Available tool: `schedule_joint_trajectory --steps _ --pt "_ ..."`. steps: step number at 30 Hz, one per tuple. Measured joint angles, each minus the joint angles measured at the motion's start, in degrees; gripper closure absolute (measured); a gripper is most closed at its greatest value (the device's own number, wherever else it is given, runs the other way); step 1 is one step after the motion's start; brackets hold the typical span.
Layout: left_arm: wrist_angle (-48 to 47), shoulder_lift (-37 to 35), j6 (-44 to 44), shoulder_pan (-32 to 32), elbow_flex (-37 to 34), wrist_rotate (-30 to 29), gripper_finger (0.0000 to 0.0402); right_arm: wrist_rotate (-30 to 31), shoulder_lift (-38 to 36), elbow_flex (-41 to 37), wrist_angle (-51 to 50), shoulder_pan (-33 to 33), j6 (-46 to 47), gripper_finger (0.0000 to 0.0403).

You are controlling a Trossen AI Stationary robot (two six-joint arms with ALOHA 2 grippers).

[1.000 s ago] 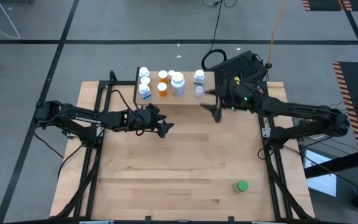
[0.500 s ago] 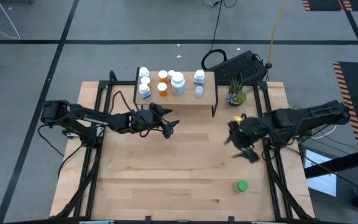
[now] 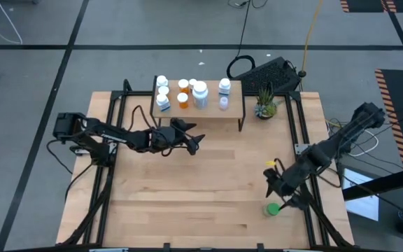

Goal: Pick and place medicine bottles onto shelf by color
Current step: Put the green pill bottle on the shelf

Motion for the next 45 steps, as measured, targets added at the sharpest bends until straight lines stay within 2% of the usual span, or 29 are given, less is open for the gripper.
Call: schedule_joint_trajectory --steps 3,9,15,18,22,27,31,33,37,38,42,45 --pt "0.0 0.2 -2.2 -0.5 0.0 0.2 0.0062 2.2 2.0 -1.8 3.8 2.7 4.0 0.0112" --pt "-0.2 0.2 -1.3 -0.8 0.0 3.2 0.0062 7.9 6.4 -3.1 4.3 8.3 4.5 0.0112" --pt "0.1 0.2 -3.9 -1.4 0.0 3.6 0.0062 8.8 10.8 -4.0 4.8 10.9 -1.2 0.0112" --pt "0.1 0.2 -4.7 -1.8 0.0 4.8 0.0062 11.7 12.1 -4.0 4.9 11.4 -1.8 0.0117" --pt "0.1 0.1 -4.7 -2.8 0.0 5.0 0.0062 14.4 12.2 -4.0 7.1 11.5 -2.6 0.0145" --pt "0.1 0.1 -4.7 -3.4 0.0 5.0 0.0062 14.1 12.2 -4.0 9.8 11.5 -3.3 0.0210" --pt "0.1 0.1 -4.7 -3.5 0.0 5.0 0.0062 14.1 12.1 -4.0 8.6 10.4 -1.9 0.0212" --pt "0.1 0.1 -4.2 -3.4 0.0 5.0 0.0062 15.6 11.1 -3.9 6.0 8.4 -4.8 0.0212" --pt "0.1 0.1 -3.4 -3.1 0.0 5.1 0.0062 26.6 7.3 -2.5 0.2 -0.1 -14.4 0.0212" --pt "0.1 0.0 -3.5 -3.1 0.0 5.1 0.0062 27.6 6.2 -1.2 -0.6 -3.0 -15.8 0.0212" --pt "0.1 -0.4 -3.4 -3.2 0.0 5.0 0.0062 22.8 4.6 6.3 -4.7 -18.4 -18.4 0.0205" --pt "-1.1 -0.4 -4.4 -3.2 0.0 4.8 0.0062 19.8 5.3 14.8 -7.2 -29.4 -23.3 0.0205"
